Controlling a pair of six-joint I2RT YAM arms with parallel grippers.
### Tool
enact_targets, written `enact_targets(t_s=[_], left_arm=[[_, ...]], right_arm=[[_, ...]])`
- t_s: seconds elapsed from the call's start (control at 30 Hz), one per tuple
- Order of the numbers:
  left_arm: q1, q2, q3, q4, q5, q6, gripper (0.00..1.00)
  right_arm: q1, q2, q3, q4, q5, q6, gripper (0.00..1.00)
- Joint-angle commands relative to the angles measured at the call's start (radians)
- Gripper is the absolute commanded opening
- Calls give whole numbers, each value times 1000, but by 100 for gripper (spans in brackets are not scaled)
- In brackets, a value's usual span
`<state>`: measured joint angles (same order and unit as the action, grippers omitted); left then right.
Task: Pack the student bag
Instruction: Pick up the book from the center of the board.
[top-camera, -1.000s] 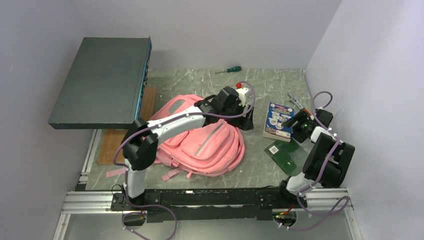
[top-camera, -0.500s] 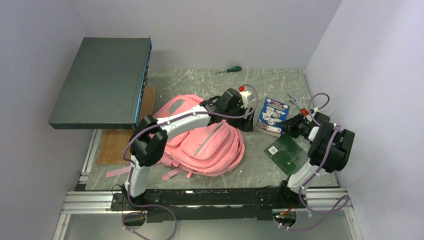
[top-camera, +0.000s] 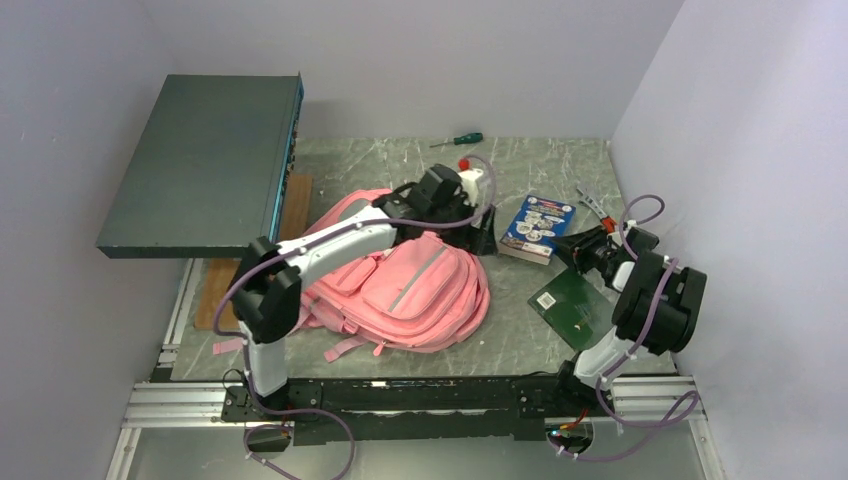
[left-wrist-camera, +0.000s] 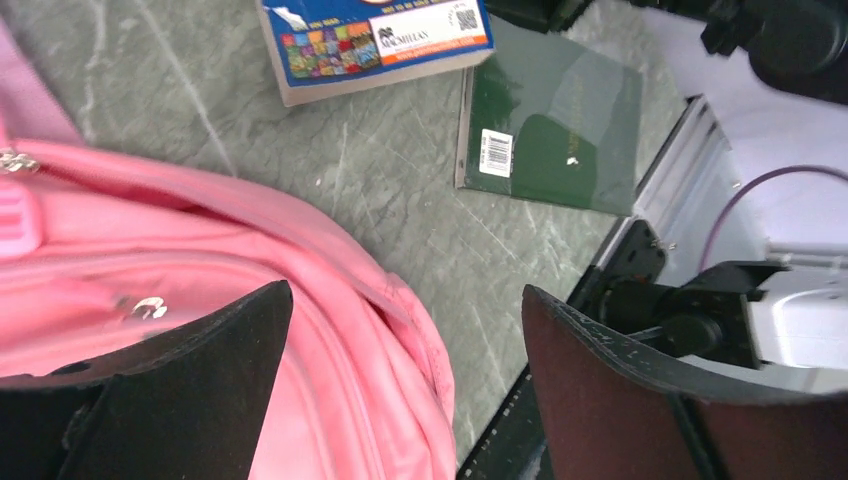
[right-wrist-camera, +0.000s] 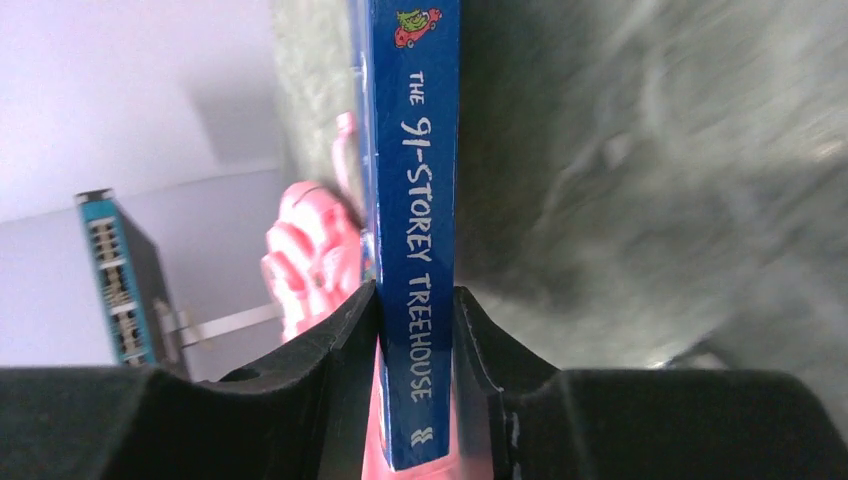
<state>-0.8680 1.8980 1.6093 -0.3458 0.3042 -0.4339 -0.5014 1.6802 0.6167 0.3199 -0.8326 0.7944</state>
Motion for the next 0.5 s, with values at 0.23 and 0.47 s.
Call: enact_targets(t_s=[0.23, 0.47], left_arm=[[241, -254, -163, 52, 193, -342, 93], [255, -236, -149, 91, 224, -359, 99]], right_arm=[[95, -323, -27, 70, -152, 326, 0], [130, -341, -32, 52, -147, 328, 0]])
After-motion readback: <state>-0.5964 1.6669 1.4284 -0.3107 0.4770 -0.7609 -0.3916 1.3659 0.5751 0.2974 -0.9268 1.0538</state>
